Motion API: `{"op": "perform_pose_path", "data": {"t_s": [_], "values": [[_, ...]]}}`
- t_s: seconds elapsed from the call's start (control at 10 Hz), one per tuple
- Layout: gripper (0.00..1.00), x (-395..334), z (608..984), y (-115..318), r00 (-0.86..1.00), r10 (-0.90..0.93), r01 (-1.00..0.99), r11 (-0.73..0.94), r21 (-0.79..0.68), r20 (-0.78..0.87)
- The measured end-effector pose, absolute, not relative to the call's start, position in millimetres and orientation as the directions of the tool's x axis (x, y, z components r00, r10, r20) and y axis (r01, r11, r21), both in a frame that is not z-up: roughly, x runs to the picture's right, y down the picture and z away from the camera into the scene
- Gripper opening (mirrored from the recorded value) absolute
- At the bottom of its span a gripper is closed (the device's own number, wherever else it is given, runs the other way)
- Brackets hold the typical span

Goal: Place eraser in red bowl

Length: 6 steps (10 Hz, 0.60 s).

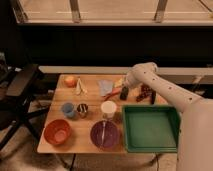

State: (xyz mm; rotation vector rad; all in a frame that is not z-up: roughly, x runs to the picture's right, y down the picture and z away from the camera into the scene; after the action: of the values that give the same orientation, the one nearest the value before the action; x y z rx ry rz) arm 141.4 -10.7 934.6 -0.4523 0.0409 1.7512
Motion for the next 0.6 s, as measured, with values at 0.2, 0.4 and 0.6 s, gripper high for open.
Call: {"op": "perform_pose_path", "data": {"t_s": [0.2,0.4,0.6], "values": [[0.66,145,947,-11,-0.167,0.937,-0.959,-0.227,-0.171,-0.307],[0.66,152,964,-10,-0.182,0.934,-0.964,-0.23,-0.13,-0.308],[0.66,158,975,-9,-0.201,0.926,-0.962,-0.248,-0.113,-0.319]]}}
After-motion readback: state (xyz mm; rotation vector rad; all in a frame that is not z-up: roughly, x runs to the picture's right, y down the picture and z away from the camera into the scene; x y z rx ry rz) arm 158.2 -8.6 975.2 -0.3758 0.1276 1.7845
